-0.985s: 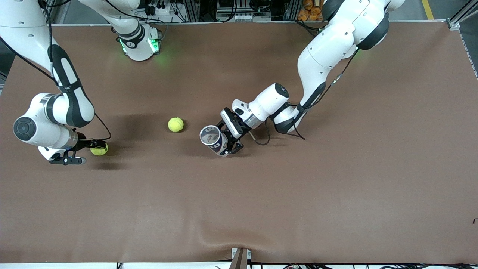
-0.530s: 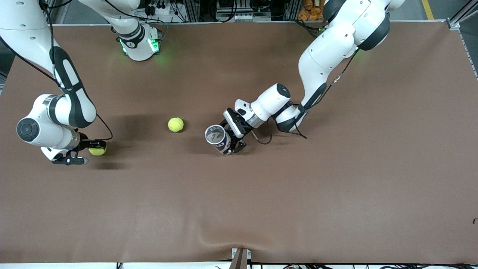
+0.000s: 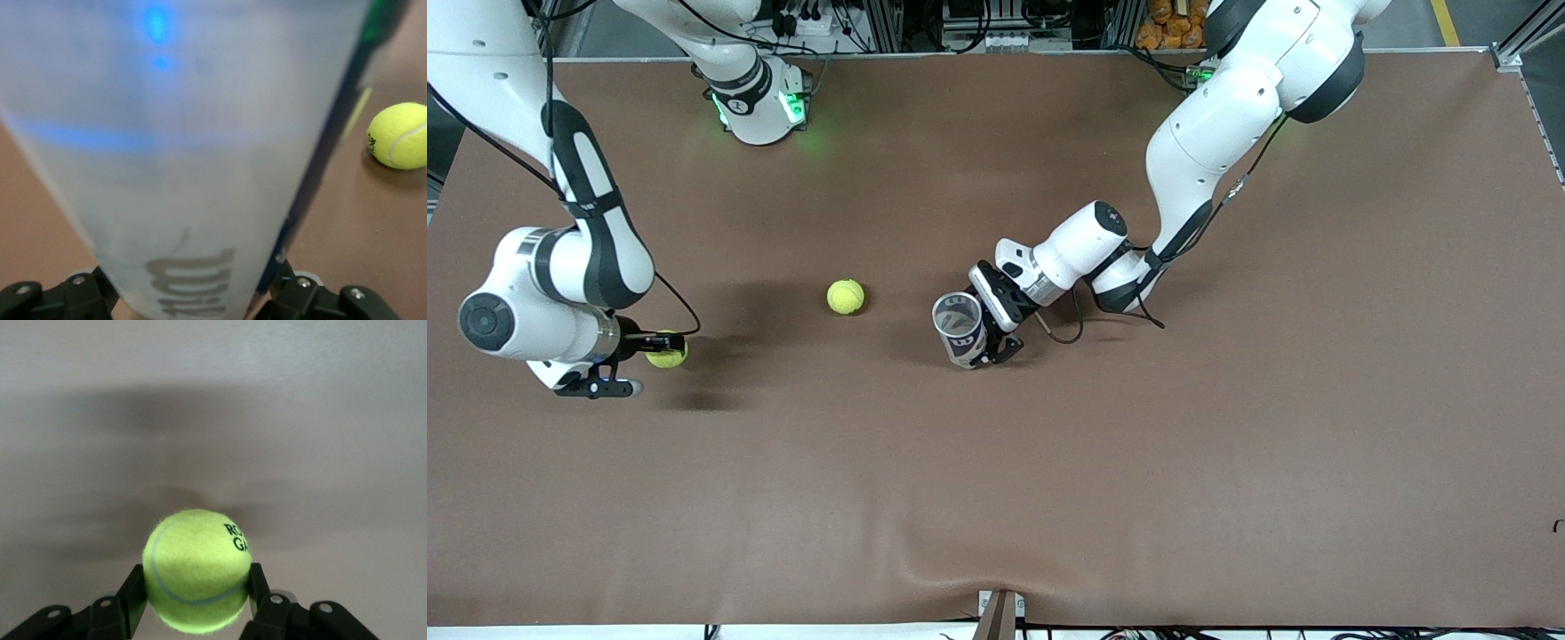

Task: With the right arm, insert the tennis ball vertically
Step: 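Grasp the tennis ball with the right gripper and lift it, then carry the ball over the tube opening with the right gripper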

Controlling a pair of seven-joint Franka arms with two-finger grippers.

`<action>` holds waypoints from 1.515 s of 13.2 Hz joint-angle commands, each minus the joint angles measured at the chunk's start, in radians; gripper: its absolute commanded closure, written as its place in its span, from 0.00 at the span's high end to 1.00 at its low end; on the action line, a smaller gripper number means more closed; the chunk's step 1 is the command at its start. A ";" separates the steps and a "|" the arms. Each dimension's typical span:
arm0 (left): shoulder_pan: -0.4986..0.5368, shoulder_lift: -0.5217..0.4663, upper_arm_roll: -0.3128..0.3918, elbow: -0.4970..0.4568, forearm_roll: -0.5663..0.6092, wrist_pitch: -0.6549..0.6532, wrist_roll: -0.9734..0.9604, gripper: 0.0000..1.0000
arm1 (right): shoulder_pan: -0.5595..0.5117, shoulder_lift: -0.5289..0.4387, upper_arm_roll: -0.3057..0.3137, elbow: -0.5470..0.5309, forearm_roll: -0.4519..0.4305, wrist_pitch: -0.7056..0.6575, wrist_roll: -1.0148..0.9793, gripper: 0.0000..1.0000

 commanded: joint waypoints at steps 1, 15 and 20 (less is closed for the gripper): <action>0.014 -0.016 -0.014 -0.024 0.006 0.012 0.001 0.88 | 0.060 -0.044 0.002 0.113 0.078 -0.198 0.137 0.00; 0.013 -0.015 -0.014 -0.022 0.009 0.013 0.002 0.78 | 0.605 -0.031 0.001 0.460 0.419 -0.284 1.169 0.00; 0.013 -0.015 -0.014 -0.019 0.009 0.012 0.002 0.78 | 0.686 0.046 -0.001 0.462 0.398 -0.137 1.267 0.00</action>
